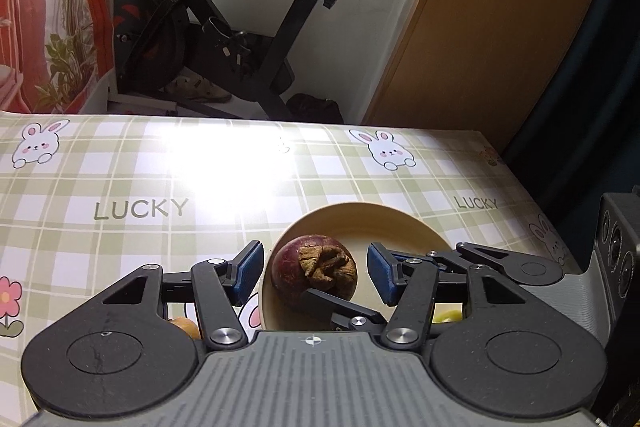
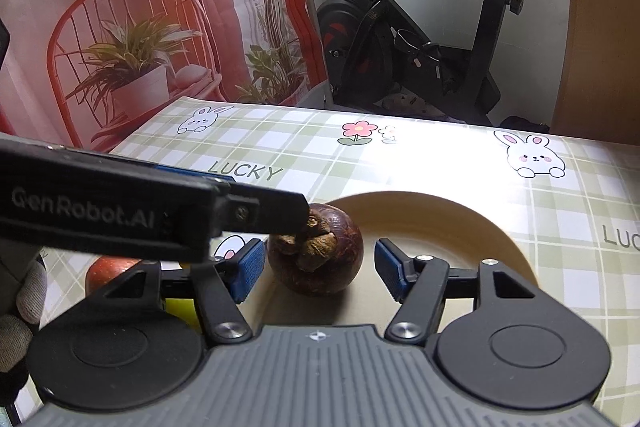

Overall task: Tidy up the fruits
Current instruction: 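Lift the mangosteen onto the plate with both grippers and open them, then withdraw both grippers from the plate toward a tangerine, then close the right gripper on the tangerine while the left gripper pinches it too, then carry the tangerine onto the plate with both grippers and open them, then withdraw both grippers from the plate toward the yellow lemon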

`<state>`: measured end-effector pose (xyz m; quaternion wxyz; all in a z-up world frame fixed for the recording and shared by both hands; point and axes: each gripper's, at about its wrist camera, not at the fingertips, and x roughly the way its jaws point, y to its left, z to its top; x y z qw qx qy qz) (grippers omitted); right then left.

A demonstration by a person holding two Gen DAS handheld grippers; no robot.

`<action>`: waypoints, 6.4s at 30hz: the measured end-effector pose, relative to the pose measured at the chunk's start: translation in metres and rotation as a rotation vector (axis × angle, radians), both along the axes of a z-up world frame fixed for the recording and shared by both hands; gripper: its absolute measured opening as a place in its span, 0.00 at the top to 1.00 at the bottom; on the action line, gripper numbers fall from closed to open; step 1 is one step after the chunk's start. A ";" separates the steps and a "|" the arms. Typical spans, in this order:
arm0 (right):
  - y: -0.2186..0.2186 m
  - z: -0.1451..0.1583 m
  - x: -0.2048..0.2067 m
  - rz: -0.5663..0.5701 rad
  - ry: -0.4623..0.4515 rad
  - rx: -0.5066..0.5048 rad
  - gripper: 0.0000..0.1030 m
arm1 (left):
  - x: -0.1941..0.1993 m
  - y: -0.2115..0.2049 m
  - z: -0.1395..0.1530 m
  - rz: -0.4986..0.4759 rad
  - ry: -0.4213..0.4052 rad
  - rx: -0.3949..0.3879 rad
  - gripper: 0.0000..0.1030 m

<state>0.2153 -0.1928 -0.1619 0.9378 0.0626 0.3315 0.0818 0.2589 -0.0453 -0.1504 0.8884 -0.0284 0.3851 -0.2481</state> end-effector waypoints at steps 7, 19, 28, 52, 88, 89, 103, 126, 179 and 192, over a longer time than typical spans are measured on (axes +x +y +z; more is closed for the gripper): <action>0.002 0.013 -0.047 -0.003 -0.094 0.016 0.38 | -0.048 0.029 0.022 0.051 -0.068 -0.020 0.42; 0.021 -0.003 -0.124 -0.041 -0.168 -0.009 0.41 | -0.129 0.063 0.003 0.153 -0.092 0.000 0.43; 0.032 -0.015 -0.154 0.001 -0.143 -0.021 0.44 | -0.151 0.068 -0.002 0.150 -0.109 0.021 0.43; 0.068 -0.053 -0.172 0.287 -0.138 -0.249 0.61 | -0.193 0.035 -0.035 -0.012 -0.035 0.019 0.54; 0.048 -0.053 -0.171 0.271 -0.132 -0.147 0.61 | -0.170 0.015 -0.057 -0.042 0.068 -0.011 0.66; 0.048 -0.053 -0.171 0.271 -0.131 -0.145 0.61 | -0.170 0.015 -0.057 -0.041 0.069 -0.011 0.66; 0.045 -0.053 -0.173 0.265 -0.131 -0.121 0.62 | -0.171 0.015 -0.058 -0.042 0.062 -0.007 0.66; -0.016 0.022 -0.140 0.067 -0.309 -0.124 0.62 | -0.113 -0.048 0.031 -0.203 -0.132 0.024 0.66; -0.101 -0.035 -0.081 -0.096 -0.284 0.033 0.46 | -0.028 -0.070 -0.003 -0.098 -0.072 -0.039 0.48; -0.059 -0.007 -0.104 -0.091 -0.302 0.062 0.47 | -0.068 0.007 0.034 -0.054 -0.119 -0.049 0.48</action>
